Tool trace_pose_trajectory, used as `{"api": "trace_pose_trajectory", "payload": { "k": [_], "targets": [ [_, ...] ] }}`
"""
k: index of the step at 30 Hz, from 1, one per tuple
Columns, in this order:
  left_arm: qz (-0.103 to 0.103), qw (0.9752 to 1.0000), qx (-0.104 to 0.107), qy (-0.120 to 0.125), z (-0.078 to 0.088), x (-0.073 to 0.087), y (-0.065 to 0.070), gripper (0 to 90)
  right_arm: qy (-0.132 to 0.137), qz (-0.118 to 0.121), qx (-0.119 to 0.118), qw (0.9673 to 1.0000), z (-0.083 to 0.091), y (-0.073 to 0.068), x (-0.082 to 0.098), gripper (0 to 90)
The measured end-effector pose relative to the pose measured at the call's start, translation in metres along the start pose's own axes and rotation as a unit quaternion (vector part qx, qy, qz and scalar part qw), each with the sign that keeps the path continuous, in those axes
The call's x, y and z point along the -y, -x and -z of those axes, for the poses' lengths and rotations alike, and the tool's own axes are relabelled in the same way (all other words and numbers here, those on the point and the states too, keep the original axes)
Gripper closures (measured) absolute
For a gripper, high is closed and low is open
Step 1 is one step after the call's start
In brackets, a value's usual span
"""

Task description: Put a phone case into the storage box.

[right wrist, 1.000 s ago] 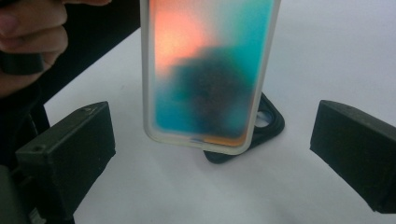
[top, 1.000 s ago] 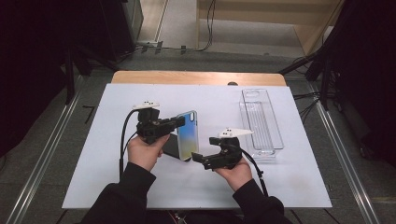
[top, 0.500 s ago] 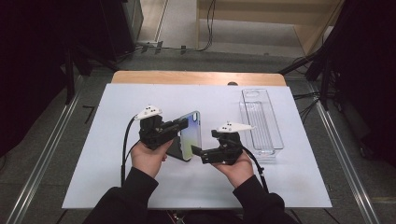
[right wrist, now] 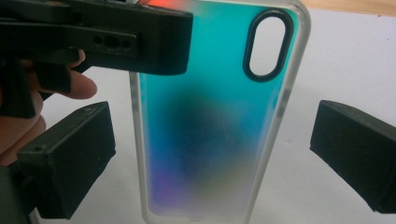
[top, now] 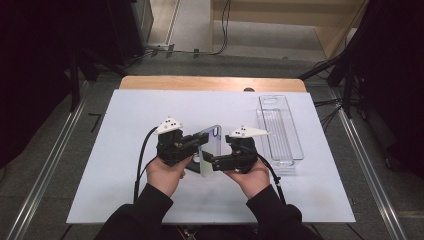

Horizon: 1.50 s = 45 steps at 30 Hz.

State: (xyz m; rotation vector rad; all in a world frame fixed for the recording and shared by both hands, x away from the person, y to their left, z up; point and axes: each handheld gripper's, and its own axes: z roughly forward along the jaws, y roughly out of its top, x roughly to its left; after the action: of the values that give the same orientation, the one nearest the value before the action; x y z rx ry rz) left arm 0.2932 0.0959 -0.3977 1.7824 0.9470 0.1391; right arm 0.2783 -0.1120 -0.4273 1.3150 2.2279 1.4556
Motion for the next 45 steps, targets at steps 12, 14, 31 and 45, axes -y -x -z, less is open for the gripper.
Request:
{"api": "trace_pose_trajectory", "payload": {
  "k": [12,14,31,45],
  "targets": [
    [0.017,0.9997,0.018,-0.003,-0.002,0.002,0.006,81.0,0.003,-0.003,0.005,1.0,0.0,0.0,-0.001,8.0],
    [0.016,0.9997,0.02,-0.005,-0.003,0.002,0.008,80.9,0.005,-0.001,0.007,1.0,-0.001,0.0,-0.001,8.0],
    [0.05,0.9977,0.045,0.0,0.005,-0.003,0.002,48.3,-0.007,0.006,0.01,0.9999,0.001,0.006,-0.002,14.5],
    [0.05,0.9948,0.082,-0.036,0.014,-0.003,-0.018,35.5,-0.018,0.012,0.012,0.9997,0.007,0.029,-0.003,14.5]
  ]
}}
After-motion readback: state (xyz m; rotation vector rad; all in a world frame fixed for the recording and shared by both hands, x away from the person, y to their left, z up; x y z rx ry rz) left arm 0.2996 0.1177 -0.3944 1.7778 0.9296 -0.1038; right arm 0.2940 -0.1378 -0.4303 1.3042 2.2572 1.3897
